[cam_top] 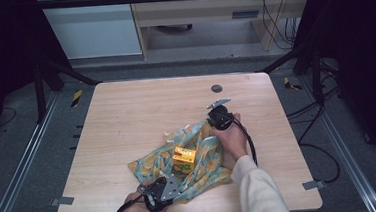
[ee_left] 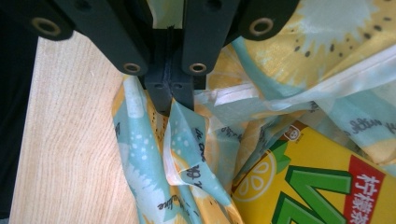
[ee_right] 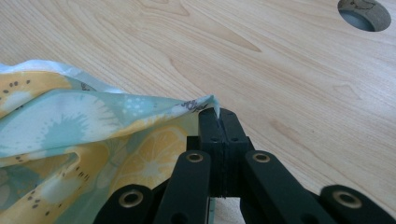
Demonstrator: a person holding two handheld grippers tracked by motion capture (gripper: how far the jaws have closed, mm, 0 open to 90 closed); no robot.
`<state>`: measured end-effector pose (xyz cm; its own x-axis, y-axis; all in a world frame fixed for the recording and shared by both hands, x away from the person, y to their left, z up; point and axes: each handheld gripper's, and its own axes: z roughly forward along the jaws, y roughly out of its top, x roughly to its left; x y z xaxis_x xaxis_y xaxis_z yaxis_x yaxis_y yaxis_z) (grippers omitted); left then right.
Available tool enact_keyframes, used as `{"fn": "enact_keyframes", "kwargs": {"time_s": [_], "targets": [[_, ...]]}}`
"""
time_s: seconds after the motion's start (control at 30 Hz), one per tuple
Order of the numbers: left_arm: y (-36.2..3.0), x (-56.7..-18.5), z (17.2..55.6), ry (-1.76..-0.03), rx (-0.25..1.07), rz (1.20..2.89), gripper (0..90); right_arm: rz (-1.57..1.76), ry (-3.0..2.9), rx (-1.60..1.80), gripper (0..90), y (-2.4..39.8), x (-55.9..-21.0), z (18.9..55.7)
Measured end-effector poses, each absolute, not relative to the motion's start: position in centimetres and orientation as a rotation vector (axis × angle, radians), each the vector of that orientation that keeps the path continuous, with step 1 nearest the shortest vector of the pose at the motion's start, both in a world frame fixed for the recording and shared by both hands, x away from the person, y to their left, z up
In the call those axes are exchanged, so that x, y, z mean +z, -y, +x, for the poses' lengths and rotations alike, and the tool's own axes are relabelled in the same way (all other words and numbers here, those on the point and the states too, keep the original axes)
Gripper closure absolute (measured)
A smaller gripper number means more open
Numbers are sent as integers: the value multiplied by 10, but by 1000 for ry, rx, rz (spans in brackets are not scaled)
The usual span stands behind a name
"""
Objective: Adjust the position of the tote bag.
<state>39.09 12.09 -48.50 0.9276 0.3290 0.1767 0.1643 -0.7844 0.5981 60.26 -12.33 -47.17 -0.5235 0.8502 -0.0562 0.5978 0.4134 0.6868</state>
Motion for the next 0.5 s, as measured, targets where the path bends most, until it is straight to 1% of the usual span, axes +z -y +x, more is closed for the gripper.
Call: {"fn": "enact_keyframes", "kwargs": {"time_s": [0.33, 0.4, 0.43, 0.47, 0.5], "targets": [[-121, -486, 390, -357, 355, 2479, 900, 1247, -2268, 880, 899, 132, -468, 604], [-121, -486, 391, -363, 354, 2471, 900, 1245, -2265, 883, 857, 134, -465, 603], [-123, -484, 391, -357, 367, 2471, 900, 1245, -2265, 883, 857, 134, -465, 603], [-124, -483, 392, -370, 370, 2450, 897, 1226, -2269, 894, 795, 133, -463, 600], [-125, -482, 392, -375, 383, 2437, 873, 1215, -2270, 888, 704, 131, -460, 597]]}}
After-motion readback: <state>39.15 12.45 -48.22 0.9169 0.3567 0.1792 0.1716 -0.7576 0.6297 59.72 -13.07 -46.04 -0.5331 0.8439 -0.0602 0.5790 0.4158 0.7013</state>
